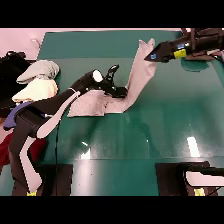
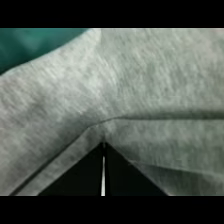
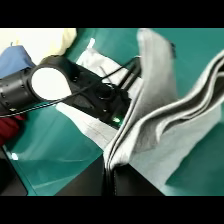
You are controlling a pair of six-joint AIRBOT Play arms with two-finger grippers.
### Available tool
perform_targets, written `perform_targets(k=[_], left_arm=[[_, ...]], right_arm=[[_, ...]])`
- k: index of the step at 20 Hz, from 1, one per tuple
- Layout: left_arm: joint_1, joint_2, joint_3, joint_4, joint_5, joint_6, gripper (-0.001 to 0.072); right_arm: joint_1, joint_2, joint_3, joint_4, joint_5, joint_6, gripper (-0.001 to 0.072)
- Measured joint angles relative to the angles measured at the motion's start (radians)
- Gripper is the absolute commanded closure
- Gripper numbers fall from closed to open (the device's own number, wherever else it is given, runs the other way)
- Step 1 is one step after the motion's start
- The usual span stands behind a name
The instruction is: Fold the shirts.
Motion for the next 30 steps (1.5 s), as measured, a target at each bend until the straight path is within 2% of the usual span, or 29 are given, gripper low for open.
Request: perform_targets(k=[4, 8, 9, 10, 11, 12, 13, 16, 20, 21, 22, 23, 24, 25, 27, 30], left_arm=[[0.097, 0.016, 0.162, 0.083, -0.152, -0.013, 0.0686], [0.255, 0.141, 0.267, 0.203, -0.264, -0.022, 0.0685], [0.295, 0.181, 0.278, 0.228, -0.280, -0.022, 0.0685], [0.338, 0.223, 0.287, 0.250, -0.298, -0.023, 0.0685], [0.374, 0.259, 0.293, 0.267, -0.312, -0.024, 0.0685], [0.409, 0.295, 0.297, 0.281, -0.325, -0.024, 0.0685], [0.436, 0.325, 0.299, 0.290, -0.336, -0.024, 0.0685], [0.487, 0.386, 0.304, 0.307, -0.364, -0.021, 0.0685], [0.505, 0.414, 0.296, 0.296, -0.375, -0.017, 0.0686], [0.501, 0.417, 0.287, 0.293, -0.375, -0.016, 0.0685], [0.494, 0.417, 0.274, 0.290, -0.375, -0.014, 0.0685], [0.483, 0.418, 0.261, 0.288, -0.369, -0.010, 0.0685], [0.470, 0.419, 0.251, 0.286, -0.361, -0.006, 0.0685], [0.454, 0.418, 0.240, 0.285, -0.356, -0.002, 0.0685], [0.428, 0.418, 0.229, 0.282, -0.333, 0.003, 0.0685], [0.402, 0.417, 0.220, 0.279, -0.307, 0.013, 0.0685]], right_arm=[[0.121, -0.039, 0.042, 0.003, -0.048, 0.008, 0.0698], [0.310, -0.145, 0.108, 0.003, -0.163, 0.016, 0.0697], [0.360, -0.185, 0.134, 0.003, -0.201, 0.016, 0.0645], [0.414, -0.234, 0.166, 0.004, -0.239, 0.017, 0.0383], [0.460, -0.282, 0.199, 0.004, -0.270, 0.017, 0.0269], [0.505, -0.330, 0.233, 0.005, -0.297, 0.017, 0.0287], [0.536, -0.367, 0.259, 0.006, -0.311, 0.017, 0.0337], [0.564, -0.403, 0.254, -0.018, -0.328, 0.017, 0.0340], [0.455, -0.307, 0.042, -0.098, -0.304, 0.019, 0.0335], [0.405, -0.276, -0.037, -0.122, -0.295, 0.029, 0.0295], [0.353, -0.250, -0.113, -0.141, -0.295, 0.047, 0.0127], [0.294, -0.229, -0.192, -0.151, -0.295, 0.060, 0.0091], [0.244, -0.219, -0.261, -0.151, -0.294, 0.073, 0.0097], [0.195, -0.216, -0.328, -0.130, -0.288, 0.082, 0.0135], [0.129, -0.230, -0.419, -0.071, -0.296, 0.092, 0.0143], [0.109, -0.288, -0.465, 0.035, -0.325, 0.080, 0.0164]])
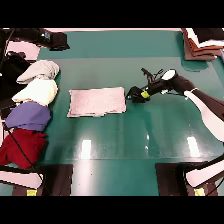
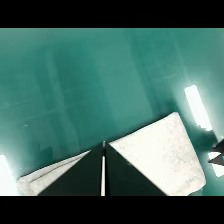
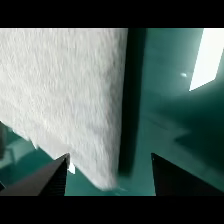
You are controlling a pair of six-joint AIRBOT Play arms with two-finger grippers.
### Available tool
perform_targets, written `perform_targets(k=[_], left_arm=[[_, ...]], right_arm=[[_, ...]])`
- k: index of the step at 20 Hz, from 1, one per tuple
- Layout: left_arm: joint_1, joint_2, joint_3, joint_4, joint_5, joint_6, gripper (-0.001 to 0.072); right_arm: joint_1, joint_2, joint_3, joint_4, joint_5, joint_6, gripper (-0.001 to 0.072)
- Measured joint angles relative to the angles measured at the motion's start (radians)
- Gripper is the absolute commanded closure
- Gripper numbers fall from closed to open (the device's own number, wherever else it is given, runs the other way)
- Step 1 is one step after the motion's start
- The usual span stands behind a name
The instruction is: Fold the shirts.
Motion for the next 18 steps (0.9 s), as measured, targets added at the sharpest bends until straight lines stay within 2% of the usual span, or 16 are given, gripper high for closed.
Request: perform_targets(k=[1, 2, 4, 7, 8, 13, 18], left_arm=[[-0.006, 0.000, -0.001, -0.001, 0.006, 0.002, 0.0685], [-0.007, 0.000, -0.003, -0.001, 0.008, 0.003, 0.0685], [-0.010, 0.000, -0.004, 0.000, 0.011, 0.005, 0.0685], [-0.014, 0.000, -0.005, -0.008, 0.007, 0.006, 0.0685], [-0.014, 0.000, -0.005, -0.012, 0.007, 0.006, 0.0686], [-0.017, 0.000, -0.005, -0.046, -0.006, 0.007, 0.0686], [-0.073, 0.000, -0.005, -0.053, -0.015, 0.016, 0.0686]], right_arm=[[0.010, -0.028, 0.006, 0.030, -0.011, -0.004, 0.0165], [0.026, -0.057, 0.026, 0.060, -0.023, -0.006, 0.0194], [0.066, -0.120, 0.079, 0.114, -0.044, -0.006, 0.0291], [0.136, -0.207, 0.175, 0.158, -0.078, -0.006, 0.0644], [0.159, -0.229, 0.208, 0.169, -0.087, -0.006, 0.0697], [0.158, -0.215, 0.307, 0.141, -0.103, -0.023, 0.0698], [-0.079, 0.005, 0.196, -0.016, -0.103, -0.018, 0.0699]])
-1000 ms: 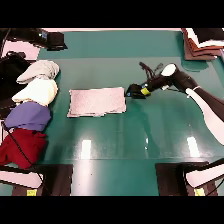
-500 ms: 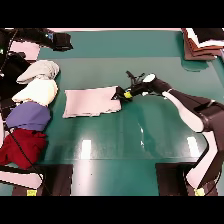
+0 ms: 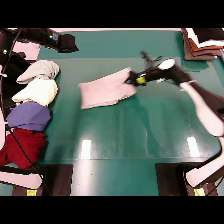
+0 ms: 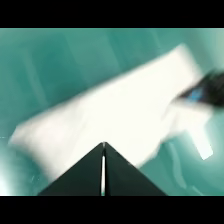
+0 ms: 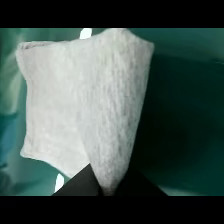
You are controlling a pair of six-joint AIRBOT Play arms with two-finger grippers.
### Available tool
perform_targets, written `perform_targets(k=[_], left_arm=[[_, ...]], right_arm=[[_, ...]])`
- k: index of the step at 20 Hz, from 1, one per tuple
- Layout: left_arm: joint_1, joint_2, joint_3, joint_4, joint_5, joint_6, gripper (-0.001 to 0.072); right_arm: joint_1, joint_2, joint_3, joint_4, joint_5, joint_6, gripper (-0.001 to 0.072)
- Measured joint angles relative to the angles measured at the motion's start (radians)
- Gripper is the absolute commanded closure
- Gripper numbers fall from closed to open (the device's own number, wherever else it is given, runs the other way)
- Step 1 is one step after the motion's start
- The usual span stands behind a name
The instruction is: Fold the shirts.
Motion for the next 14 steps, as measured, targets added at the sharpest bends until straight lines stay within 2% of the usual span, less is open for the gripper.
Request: perform_targets(k=[6, 10, 14], left_arm=[[-0.111, 0.000, 0.000, -0.003, 0.057, 0.019, 0.0686], [-0.147, 0.000, 0.000, -0.002, 0.105, 0.023, 0.0685], [-0.158, 0.000, 0.000, -0.001, 0.122, 0.025, 0.0685]], right_arm=[[-0.476, 0.279, -0.172, -0.204, 0.024, 0.045, 0.0698], [-0.774, 0.398, -0.275, -0.261, 0.026, 0.064, 0.0699], [-0.958, 0.485, -0.381, -0.280, 0.002, 0.087, 0.0699]])
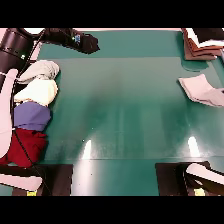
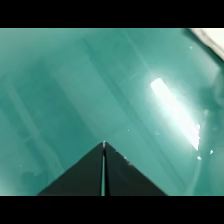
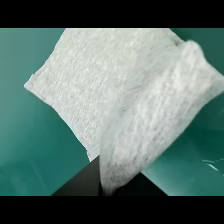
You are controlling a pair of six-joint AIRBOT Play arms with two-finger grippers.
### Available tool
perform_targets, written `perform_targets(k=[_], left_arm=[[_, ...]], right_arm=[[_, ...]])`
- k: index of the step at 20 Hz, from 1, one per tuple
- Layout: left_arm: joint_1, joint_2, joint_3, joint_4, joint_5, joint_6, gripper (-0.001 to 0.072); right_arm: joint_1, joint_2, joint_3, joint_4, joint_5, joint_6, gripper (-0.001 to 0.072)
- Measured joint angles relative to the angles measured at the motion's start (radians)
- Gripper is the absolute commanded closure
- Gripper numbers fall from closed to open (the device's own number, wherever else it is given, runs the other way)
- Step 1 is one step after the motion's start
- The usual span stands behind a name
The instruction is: Fold the shirts.
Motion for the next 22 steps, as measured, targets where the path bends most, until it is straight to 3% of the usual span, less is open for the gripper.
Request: perform_targets(k=[5, 6, 7, 8, 16, 22], left_arm=[[-0.004, 0.000, 0.000, 0.001, 0.006, 0.000, 0.0685], [-0.004, 0.000, 0.000, 0.001, 0.008, 0.002, 0.0685], [-0.004, 0.000, 0.000, 0.001, 0.008, 0.003, 0.0685], [-0.004, 0.000, 0.000, 0.002, 0.007, 0.005, 0.0685], [-0.004, 0.000, 0.000, 0.005, -0.003, 0.009, 0.0684], [-0.003, 0.000, 0.000, 0.005, -0.003, 0.009, 0.0684]], right_arm=[[-0.047, 0.088, -0.119, -0.074, -0.011, 0.027, 0.0694], [-0.036, 0.100, -0.133, -0.094, 0.006, 0.030, 0.0578], [-0.023, 0.107, -0.142, -0.113, 0.025, 0.032, 0.0319], [-0.009, 0.113, -0.148, -0.138, 0.050, 0.034, 0.0167], [0.004, 0.140, -0.036, -0.430, 0.267, 0.099, 0.0159], [0.177, 0.253, 0.065, -0.365, 0.261, 0.126, 0.0162]])
